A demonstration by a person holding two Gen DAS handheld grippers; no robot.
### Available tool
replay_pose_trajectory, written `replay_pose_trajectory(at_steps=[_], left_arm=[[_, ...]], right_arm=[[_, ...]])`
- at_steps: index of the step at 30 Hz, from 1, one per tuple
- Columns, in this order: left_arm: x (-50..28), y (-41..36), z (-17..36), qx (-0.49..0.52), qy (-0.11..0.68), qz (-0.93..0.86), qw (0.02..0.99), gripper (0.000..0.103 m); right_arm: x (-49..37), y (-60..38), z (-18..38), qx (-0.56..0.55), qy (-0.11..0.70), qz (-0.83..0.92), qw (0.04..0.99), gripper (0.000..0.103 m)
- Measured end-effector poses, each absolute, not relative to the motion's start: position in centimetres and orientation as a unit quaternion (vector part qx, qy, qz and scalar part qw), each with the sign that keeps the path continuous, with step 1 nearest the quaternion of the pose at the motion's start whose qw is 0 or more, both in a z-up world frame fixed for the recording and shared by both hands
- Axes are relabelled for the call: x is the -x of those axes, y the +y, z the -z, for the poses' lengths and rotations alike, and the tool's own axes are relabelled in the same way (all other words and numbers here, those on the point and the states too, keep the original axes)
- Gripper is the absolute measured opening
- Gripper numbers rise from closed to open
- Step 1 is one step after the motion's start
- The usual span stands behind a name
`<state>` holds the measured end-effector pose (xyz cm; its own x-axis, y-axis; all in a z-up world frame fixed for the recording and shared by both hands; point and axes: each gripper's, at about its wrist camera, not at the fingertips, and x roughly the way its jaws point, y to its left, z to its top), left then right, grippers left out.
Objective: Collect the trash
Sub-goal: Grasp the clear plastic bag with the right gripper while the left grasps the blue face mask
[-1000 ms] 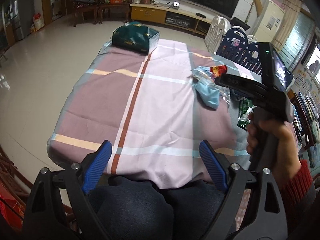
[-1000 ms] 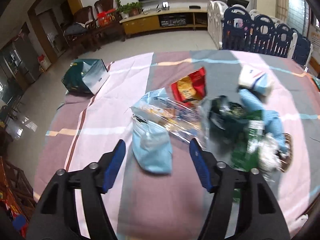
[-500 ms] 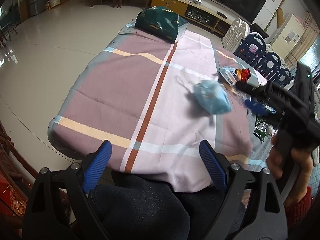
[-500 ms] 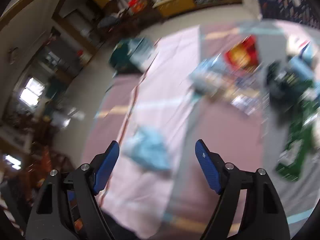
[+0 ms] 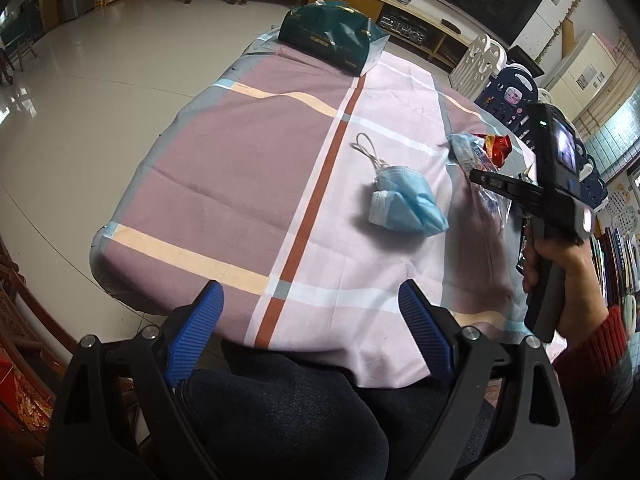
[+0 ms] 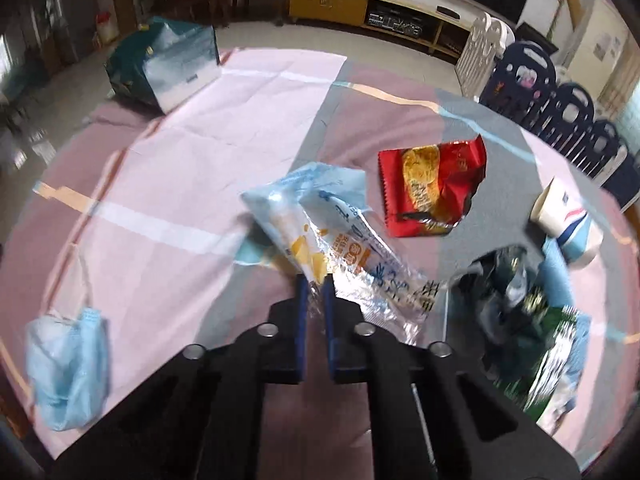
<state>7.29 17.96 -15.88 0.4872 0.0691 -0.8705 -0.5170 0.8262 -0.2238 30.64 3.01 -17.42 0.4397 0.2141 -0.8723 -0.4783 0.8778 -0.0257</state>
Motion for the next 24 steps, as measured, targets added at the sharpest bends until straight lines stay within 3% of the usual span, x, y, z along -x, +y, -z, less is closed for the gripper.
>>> replay_pose_trajectory(at_steps=[4, 9, 20, 21, 22, 24], left_arm=[[-7.5, 19.1, 16.3, 0.263, 0.465, -0.184, 0.825, 0.089], [-8.8, 20.4, 17.2, 0.306, 0.466, -0.189, 0.809, 0.089], [-17.4, 16.7, 18.0, 0.289, 0.476, -0.135, 0.820, 0.089], [-17.8, 16.3, 18.3, 0.285, 0.478, -0.130, 0.821, 0.080], [-18.2, 15.9, 18.7, 0.281, 0.482, -0.121, 0.821, 0.057], [-18.5, 15.4, 19.1, 0.274, 0.490, -0.112, 0.820, 0.040]], right_arm=[[-26.6, 3.2, 17.0, 0.067, 0.516, -0.291, 0.803, 0.002], [-19.8, 3.6, 16.6, 0.073, 0.537, -0.363, 0.758, 0.002], [-13.3, -11.7, 11.4, -0.158, 0.484, -0.291, 0.810, 0.002], [-12.7, -12.6, 11.2, -0.160, 0.481, -0.282, 0.815, 0.002], [-12.0, -13.6, 10.8, -0.160, 0.476, -0.270, 0.822, 0.002], [-11.1, -15.3, 10.2, -0.168, 0.468, -0.255, 0.829, 0.002]])
